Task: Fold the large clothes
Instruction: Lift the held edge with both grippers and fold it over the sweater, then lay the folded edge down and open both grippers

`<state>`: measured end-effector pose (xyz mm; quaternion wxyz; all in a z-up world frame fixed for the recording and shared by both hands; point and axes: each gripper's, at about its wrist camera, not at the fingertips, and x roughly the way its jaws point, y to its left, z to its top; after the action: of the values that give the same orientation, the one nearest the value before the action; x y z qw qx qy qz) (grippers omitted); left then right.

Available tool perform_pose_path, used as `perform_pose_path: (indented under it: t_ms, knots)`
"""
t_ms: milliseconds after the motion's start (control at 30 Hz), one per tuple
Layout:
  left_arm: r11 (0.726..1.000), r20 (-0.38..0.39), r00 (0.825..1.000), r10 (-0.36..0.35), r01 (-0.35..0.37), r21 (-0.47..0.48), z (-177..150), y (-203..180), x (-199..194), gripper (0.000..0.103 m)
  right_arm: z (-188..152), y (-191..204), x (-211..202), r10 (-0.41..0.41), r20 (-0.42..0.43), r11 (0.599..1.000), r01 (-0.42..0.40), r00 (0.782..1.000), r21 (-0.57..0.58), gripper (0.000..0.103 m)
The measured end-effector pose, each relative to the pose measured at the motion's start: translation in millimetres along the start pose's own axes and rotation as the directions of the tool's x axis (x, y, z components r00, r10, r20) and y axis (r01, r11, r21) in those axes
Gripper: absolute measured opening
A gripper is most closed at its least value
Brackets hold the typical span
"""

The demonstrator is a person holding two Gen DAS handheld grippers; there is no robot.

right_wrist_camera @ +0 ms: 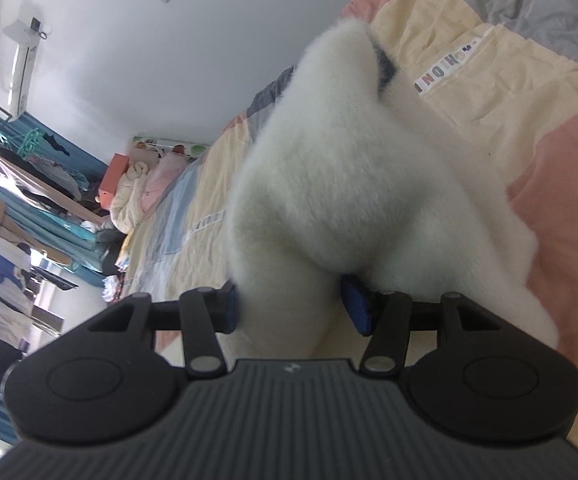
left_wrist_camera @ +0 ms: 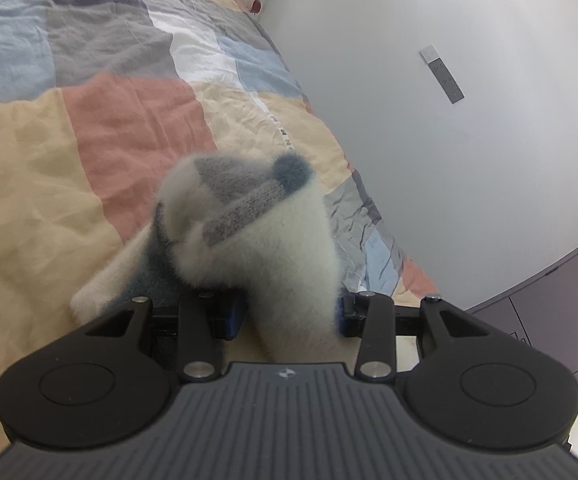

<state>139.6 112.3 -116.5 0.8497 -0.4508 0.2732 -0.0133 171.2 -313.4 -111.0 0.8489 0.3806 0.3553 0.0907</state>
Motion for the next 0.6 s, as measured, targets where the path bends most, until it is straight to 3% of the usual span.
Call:
perform_pose_path:
  t_ms: [233, 433, 600]
  knots:
    - [0.999, -0.048, 0.997, -0.052, 0.051, -0.018, 12.8, 26.3, 33.6, 0.047, 2.7, -14.8, 37.5, 0.0, 0.008, 1.0, 0.0, 1.0, 0.021, 0.055]
    - [0.996, -0.06, 0.994, -0.089, 0.089, -0.01, 14.6, 30.3, 29.1, 0.049, 1.9, -10.2, 36.6, -0.002, 0.019, 1.0, 0.002, 1.0, 0.009, 0.055]
    - [0.992, -0.068, 0.99, -0.124, 0.122, -0.041, 15.9, 24.4, 6.5, 0.063, -0.8, -8.6, 18.2, 0.009, 0.016, 1.0, -0.01, 1.0, 0.01, 0.056]
